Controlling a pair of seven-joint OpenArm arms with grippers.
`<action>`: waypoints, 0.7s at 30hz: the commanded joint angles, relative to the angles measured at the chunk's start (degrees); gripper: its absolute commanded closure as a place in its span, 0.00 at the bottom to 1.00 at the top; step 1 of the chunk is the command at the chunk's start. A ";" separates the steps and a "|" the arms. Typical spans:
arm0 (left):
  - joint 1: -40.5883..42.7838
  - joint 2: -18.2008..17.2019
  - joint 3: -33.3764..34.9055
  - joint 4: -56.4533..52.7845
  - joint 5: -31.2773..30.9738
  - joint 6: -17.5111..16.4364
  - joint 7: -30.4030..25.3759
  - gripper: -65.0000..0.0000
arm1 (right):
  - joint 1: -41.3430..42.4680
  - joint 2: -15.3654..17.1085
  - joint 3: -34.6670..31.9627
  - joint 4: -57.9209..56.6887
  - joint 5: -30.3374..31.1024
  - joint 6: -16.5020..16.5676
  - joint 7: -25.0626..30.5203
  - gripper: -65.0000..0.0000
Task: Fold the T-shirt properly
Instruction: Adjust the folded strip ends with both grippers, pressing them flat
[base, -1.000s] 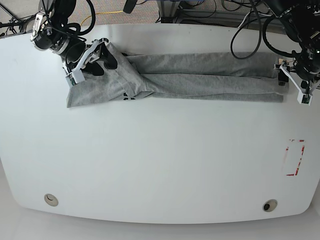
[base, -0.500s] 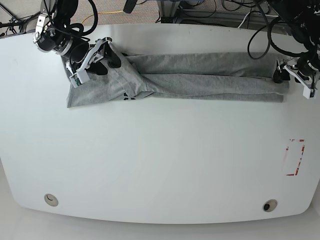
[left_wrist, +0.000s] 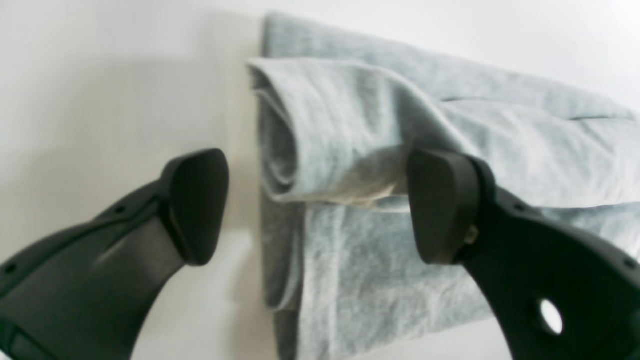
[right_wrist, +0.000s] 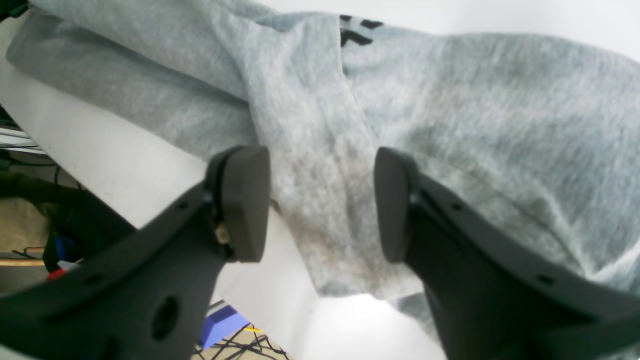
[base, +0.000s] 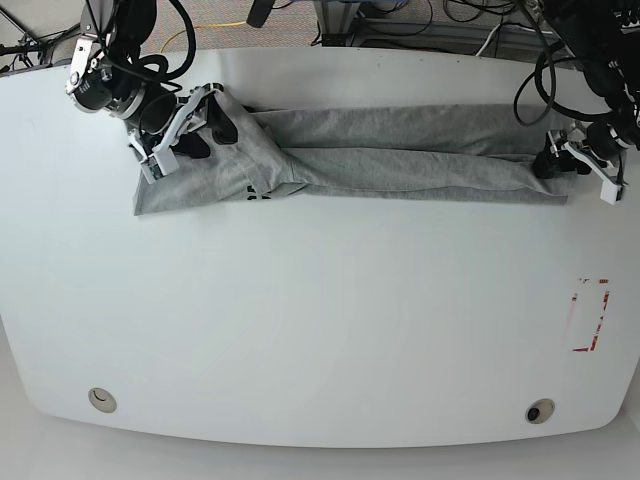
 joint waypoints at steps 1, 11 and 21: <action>-0.26 -0.56 0.19 0.58 0.23 -0.03 1.07 0.19 | 0.41 0.62 0.16 -1.00 1.22 0.34 1.11 0.51; 0.18 -0.91 0.36 0.32 -5.05 -0.03 1.43 0.19 | 1.20 0.88 0.25 -2.23 1.22 0.34 1.11 0.51; 0.97 -0.65 3.44 0.23 -4.96 -0.03 2.74 0.45 | 1.28 0.88 0.34 -3.11 1.14 0.34 1.11 0.51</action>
